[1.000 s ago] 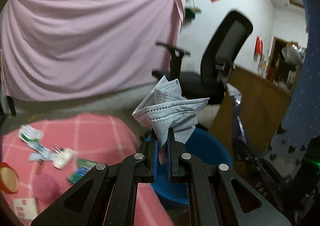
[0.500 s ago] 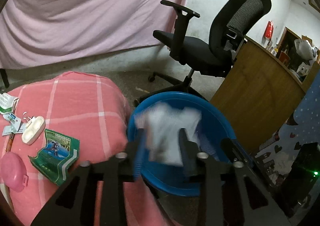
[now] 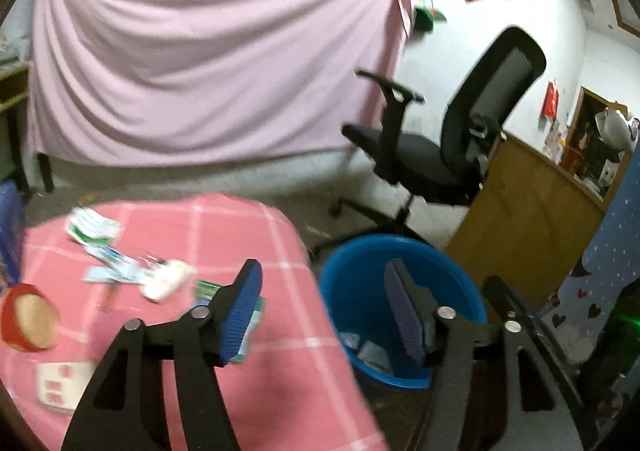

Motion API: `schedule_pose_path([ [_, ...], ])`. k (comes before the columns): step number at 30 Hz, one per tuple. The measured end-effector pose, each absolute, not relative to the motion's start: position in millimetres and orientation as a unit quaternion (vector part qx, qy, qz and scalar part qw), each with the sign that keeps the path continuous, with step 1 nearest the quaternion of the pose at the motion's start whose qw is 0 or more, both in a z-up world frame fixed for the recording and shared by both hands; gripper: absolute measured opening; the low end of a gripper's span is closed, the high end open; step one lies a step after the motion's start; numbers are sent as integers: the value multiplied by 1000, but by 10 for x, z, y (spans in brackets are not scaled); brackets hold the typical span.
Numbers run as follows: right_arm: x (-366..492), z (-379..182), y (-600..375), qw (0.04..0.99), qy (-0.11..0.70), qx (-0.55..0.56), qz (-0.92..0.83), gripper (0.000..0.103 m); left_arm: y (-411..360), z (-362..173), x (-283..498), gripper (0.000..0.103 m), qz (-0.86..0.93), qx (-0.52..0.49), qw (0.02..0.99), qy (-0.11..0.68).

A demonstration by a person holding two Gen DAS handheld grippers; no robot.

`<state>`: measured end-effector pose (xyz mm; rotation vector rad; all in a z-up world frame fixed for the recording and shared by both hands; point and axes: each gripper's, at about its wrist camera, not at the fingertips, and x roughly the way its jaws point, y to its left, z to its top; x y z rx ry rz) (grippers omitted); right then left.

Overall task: Collect trash
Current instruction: 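Move both open tools back over the table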

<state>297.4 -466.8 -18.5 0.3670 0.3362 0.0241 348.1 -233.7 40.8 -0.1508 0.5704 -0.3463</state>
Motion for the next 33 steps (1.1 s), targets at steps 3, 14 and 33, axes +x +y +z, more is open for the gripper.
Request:
schedule_pose_path([
  [3,2811,-25,-4506,976,132,169,30,82,-2069,491,3308,71,-146,-73,953,256],
  [14,2451,402,-3837,984,51,127,115,103,-980,656,2639,101,-58,-114,978,163],
  [33,2407,260,-2639,985,47,29,161,103,9,84,2205,101,33,-83,988,126],
])
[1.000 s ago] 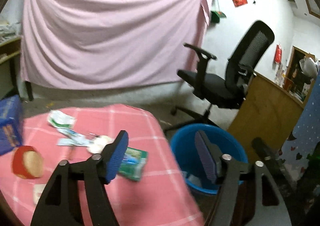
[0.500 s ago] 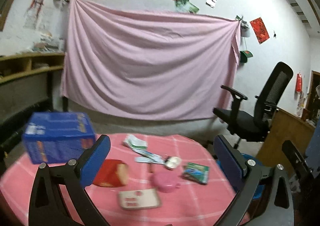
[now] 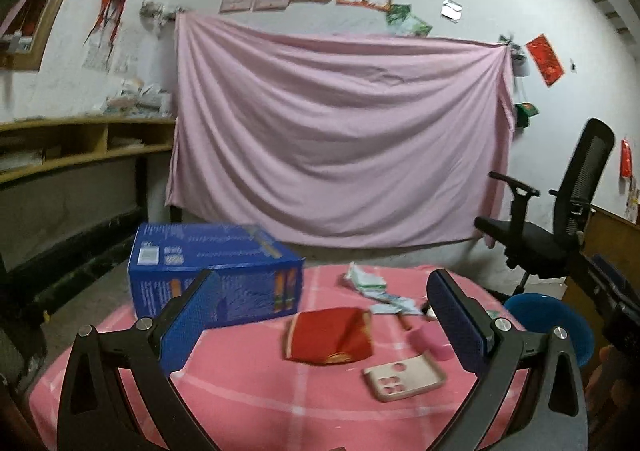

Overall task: Collect trash
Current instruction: 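Move both open tools back over the table, then grasp red paper cup with left tool while right tool grasps pink round lid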

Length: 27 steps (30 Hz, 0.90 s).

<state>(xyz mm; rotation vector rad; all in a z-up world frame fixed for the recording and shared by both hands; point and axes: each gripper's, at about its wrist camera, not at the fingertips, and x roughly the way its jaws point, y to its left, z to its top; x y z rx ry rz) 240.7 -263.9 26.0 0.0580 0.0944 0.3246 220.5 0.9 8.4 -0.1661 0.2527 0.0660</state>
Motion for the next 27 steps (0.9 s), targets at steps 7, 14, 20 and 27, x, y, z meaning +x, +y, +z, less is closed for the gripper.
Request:
schedule_pose_path([
  [7,2636,155,-2383,982,99,-1,160,103,250,-100,2364,101,49,-98,983,147],
  [14,2937,-9,-2192,971,179,-30,157,103,323,-170,2642,101,22,-112,970,214],
  [20,3146,-162,-2076,953,244,-42,173,100,361,-293,2871,100,4,-127,953,277],
  [27,3427,-347,-2015,926,332,-36,179,87,417,-451,3128,74,-33,-168,922,349],
])
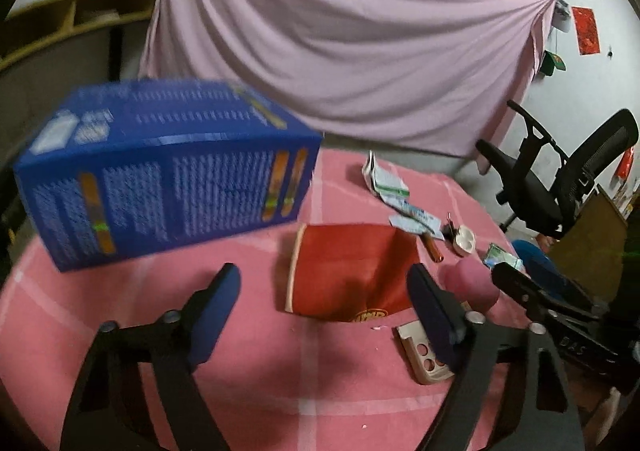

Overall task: Collect trash
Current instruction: 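Grasp red paper cup with left tool while right tool grasps pink round lid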

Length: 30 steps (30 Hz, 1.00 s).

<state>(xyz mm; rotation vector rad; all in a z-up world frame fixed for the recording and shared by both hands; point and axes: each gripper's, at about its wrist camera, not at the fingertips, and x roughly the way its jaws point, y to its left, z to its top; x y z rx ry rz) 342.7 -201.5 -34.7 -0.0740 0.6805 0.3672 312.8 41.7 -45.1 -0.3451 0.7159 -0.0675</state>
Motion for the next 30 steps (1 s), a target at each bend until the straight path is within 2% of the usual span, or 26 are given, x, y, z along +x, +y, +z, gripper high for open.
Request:
schedule_pose_path([
  [6,3597,-466,-1926,908,378,-40,177,84,520,-521,3247,73,-48,-222,897,379],
  [8,3626,-500,-1893,902,390,-46,176,80,548,-505,3252,60,-48,-232,895,378],
  [9,3631,-514,-1884,900,395,-48,177,78,546,-513,3263,47,-50,-232,893,382],
  [10,3644,-520,-1886,899,398,-48,177,77,545,-521,3274,41,-53,-232,890,389],
  [11,3650,-536,-1890,895,404,-46,182,75,550,-513,3273,40,-57,-234,889,390],
  [13,3659,-550,-1894,892,410,-43,187,72,567,-501,3258,30,-59,-237,889,388],
  [16,3666,-574,-1913,886,419,-35,198,67,584,-480,3235,22,-67,-241,889,384],
  [18,3669,-588,-1916,880,426,-30,208,59,592,-450,3187,16,-71,-238,892,377],
  [24,3635,-586,-1983,876,431,-13,218,58,528,-369,3036,6,-92,-227,901,360],
  [30,3547,-504,-2072,890,406,2,209,57,326,-285,2808,2,-85,-188,920,333],
])
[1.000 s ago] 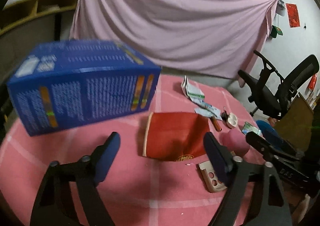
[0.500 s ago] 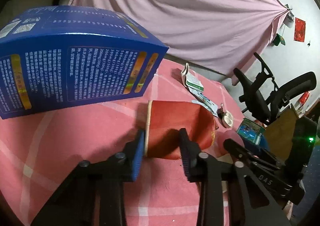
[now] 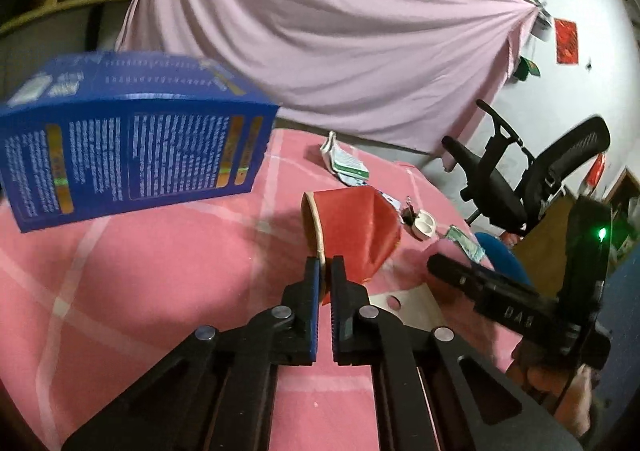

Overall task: Collect trash
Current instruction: 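Grasp red paper cup with left tool while right tool grasps pink round lid, then carry pink lid to blue bucket with right tool and release it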

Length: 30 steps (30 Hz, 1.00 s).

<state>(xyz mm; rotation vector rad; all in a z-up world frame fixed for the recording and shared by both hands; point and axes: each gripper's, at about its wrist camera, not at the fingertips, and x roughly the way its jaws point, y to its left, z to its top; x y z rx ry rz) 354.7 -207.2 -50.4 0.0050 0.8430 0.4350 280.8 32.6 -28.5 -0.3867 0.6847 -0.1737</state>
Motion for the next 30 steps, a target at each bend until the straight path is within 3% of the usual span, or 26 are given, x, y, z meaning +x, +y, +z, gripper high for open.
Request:
schedule_pose_path([
  [16,3074,-110,-2475,939,246,79,226,57,-433,-75,2266,1,-38,-43,981,183],
  [30,2550,397,-3299,986,64,71,140,57,-1264,267,2357,1,-82,-32,992,95],
])
